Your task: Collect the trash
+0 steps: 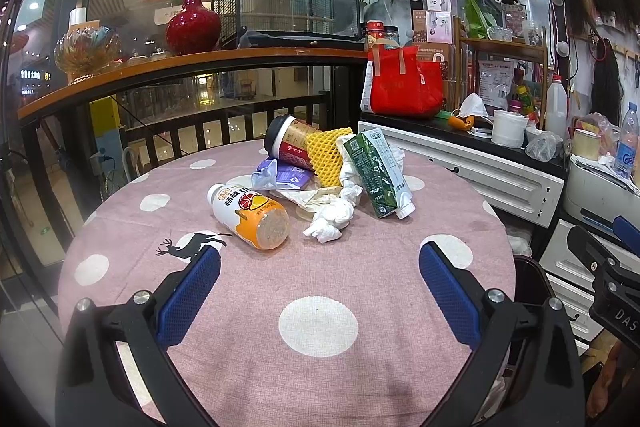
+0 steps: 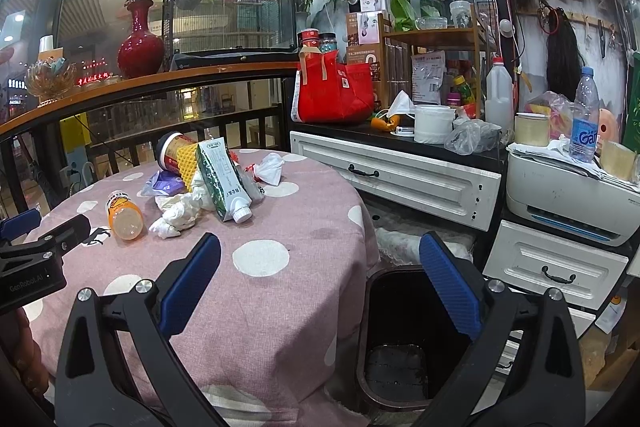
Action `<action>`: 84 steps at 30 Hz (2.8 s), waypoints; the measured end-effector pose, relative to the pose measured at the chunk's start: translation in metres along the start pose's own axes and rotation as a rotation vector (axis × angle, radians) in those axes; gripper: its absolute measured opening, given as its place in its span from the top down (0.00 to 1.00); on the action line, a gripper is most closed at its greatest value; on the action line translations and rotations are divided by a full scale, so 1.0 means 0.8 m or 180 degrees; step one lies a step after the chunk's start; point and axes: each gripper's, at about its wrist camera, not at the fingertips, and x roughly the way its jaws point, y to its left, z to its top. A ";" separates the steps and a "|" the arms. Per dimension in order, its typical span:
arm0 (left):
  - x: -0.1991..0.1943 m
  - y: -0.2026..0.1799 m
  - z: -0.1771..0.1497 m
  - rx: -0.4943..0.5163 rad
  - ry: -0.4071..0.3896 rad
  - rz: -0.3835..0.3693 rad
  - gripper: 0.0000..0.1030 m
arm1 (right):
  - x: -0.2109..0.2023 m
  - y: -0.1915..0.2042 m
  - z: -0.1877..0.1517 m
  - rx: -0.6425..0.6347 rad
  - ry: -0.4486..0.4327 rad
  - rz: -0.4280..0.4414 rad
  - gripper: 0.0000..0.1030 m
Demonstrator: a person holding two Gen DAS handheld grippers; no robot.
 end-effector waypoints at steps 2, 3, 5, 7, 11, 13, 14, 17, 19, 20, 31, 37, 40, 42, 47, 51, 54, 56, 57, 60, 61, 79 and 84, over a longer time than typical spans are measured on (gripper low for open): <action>0.000 0.000 0.000 0.0001 0.0003 0.0000 0.05 | 0.000 0.000 0.000 -0.0002 0.0002 -0.0001 0.05; 0.000 0.000 0.000 0.0001 0.0003 0.0000 0.05 | 0.000 0.000 0.000 -0.0002 0.0005 -0.0001 0.05; 0.000 0.000 0.000 -0.0001 0.0001 0.0000 0.05 | 0.000 0.000 -0.001 0.0000 0.0003 0.0000 0.05; 0.000 0.000 0.000 0.0000 0.0002 0.0000 0.05 | 0.001 0.000 -0.001 -0.0003 0.0007 0.0000 0.05; 0.000 0.000 0.000 -0.0001 0.0003 -0.0001 0.05 | 0.002 0.001 -0.002 -0.0005 0.0016 -0.0001 0.05; 0.000 0.000 0.000 0.0001 0.0000 0.0001 0.05 | 0.002 0.001 -0.003 -0.0005 0.0019 -0.0001 0.05; 0.000 0.000 0.000 0.0001 0.0001 0.0001 0.05 | 0.002 0.002 -0.003 -0.0004 0.0018 0.0000 0.05; 0.000 0.000 0.000 0.0002 0.0005 0.0003 0.05 | 0.002 0.002 -0.003 -0.0005 0.0017 0.0000 0.05; 0.000 0.000 0.000 -0.0002 0.0009 0.0001 0.05 | 0.002 0.002 -0.003 -0.0009 0.0023 -0.0002 0.05; 0.000 0.000 -0.001 -0.0004 0.0013 0.0000 0.05 | 0.003 0.002 -0.003 -0.0010 0.0029 -0.0002 0.05; 0.014 0.012 -0.004 -0.0059 0.0148 0.0107 0.05 | 0.016 0.004 -0.007 -0.0061 0.0202 0.0051 0.05; 0.032 0.024 -0.002 -0.0089 0.0347 0.0199 0.05 | 0.039 0.010 -0.004 -0.0161 0.0493 0.0202 0.05; 0.045 0.033 0.002 -0.0112 0.0485 0.0245 0.05 | 0.058 0.026 0.004 -0.0392 0.0680 0.0348 0.05; 0.055 0.039 0.006 -0.0108 0.0602 0.0248 0.05 | 0.077 0.040 0.010 -0.0587 0.0800 0.0475 0.05; 0.094 0.055 0.019 -0.0018 0.0995 0.0298 0.05 | 0.128 0.075 0.029 -0.0913 0.0911 0.0848 0.05; 0.127 0.075 0.035 -0.0040 0.1225 0.0244 0.05 | 0.171 0.101 0.052 -0.0962 0.0996 0.1168 0.05; 0.144 0.096 0.045 -0.0231 0.1387 0.0185 0.05 | 0.201 0.113 0.071 -0.0971 0.1023 0.1345 0.06; 0.153 0.106 0.051 -0.0298 0.1437 0.0185 0.05 | 0.222 0.123 0.080 -0.1028 0.1043 0.1410 0.11; 0.158 0.110 0.053 -0.0307 0.1455 0.0202 0.05 | 0.230 0.127 0.083 -0.1063 0.1054 0.1432 0.15; 0.172 0.121 0.059 -0.0387 0.1524 0.0231 0.05 | 0.261 0.138 0.088 -0.1150 0.1107 0.1414 0.21; 0.178 0.125 0.060 -0.0427 0.1552 0.0224 0.05 | 0.273 0.140 0.088 -0.1163 0.1121 0.1389 0.22; 0.254 0.164 0.079 -0.1030 0.1934 -0.0077 0.05 | 0.325 0.156 0.072 -0.1392 0.1185 0.1344 0.45; 0.286 0.173 0.079 -0.1252 0.2198 -0.0120 0.05 | 0.295 0.153 0.077 -0.1415 0.0994 0.1300 0.45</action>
